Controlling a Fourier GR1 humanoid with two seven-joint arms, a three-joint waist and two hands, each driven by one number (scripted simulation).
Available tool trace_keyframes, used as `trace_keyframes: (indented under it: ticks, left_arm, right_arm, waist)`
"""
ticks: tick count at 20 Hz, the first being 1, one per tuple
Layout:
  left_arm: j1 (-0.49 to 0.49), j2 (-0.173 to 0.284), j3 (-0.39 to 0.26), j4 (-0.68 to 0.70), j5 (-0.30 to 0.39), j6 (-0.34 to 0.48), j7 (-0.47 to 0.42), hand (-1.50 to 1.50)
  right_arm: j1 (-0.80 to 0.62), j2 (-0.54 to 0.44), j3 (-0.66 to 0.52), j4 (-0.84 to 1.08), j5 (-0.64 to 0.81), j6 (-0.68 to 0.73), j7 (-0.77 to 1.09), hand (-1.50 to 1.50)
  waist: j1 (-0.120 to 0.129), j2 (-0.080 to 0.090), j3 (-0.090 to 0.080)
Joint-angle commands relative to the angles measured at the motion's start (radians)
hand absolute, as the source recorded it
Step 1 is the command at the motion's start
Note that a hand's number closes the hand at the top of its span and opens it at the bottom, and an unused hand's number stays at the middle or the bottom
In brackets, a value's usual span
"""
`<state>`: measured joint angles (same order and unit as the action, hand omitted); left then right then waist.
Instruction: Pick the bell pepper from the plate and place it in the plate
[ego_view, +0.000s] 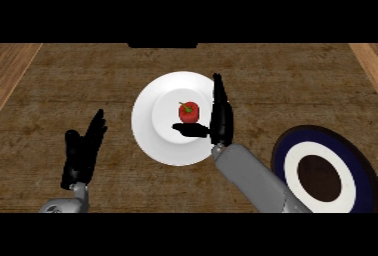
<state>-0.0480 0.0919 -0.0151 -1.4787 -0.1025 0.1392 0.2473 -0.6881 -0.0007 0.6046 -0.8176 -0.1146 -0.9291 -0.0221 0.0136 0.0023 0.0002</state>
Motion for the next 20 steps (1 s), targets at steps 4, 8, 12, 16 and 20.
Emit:
trace_keyframes:
  ticks: [4, 8, 12, 16, 20]
  left_arm:
    - [-0.021, -0.013, 0.018, 0.085, -0.004, -0.002, -0.054, 0.00]
    - [0.039, -0.002, 0.005, 0.015, -0.001, -0.032, -0.050, 0.00]
    - [0.023, -0.012, -0.005, -0.076, -0.025, 0.005, 0.063, 0.00]
    - [0.032, 0.018, 0.042, -0.018, 0.011, -0.042, -0.011, 0.00]
    - [0.139, -0.041, -0.057, -0.216, -0.055, 0.019, 0.080, 0.00]
  right_arm:
    - [-0.001, 0.001, 0.044, 0.022, 0.003, -0.085, 0.030, -1.50]
    - [-0.007, 0.000, -0.006, 0.046, 0.069, -0.056, 0.074, -1.50]
    - [0.114, -0.039, -0.050, -0.042, 0.141, 0.017, 0.078, -1.50]
    - [0.164, -0.038, -0.122, -0.059, 0.181, 0.027, 0.037, -1.50]
    - [0.261, -0.065, -0.114, -0.122, 0.211, 0.005, 0.013, -1.50]
  waist:
    - [-0.004, 0.000, 0.000]
    - [-0.004, -0.002, 0.000]
    - [-0.012, -0.003, 0.000]
    - [-0.012, -0.003, 0.000]
    - [-0.007, -0.006, 0.001]
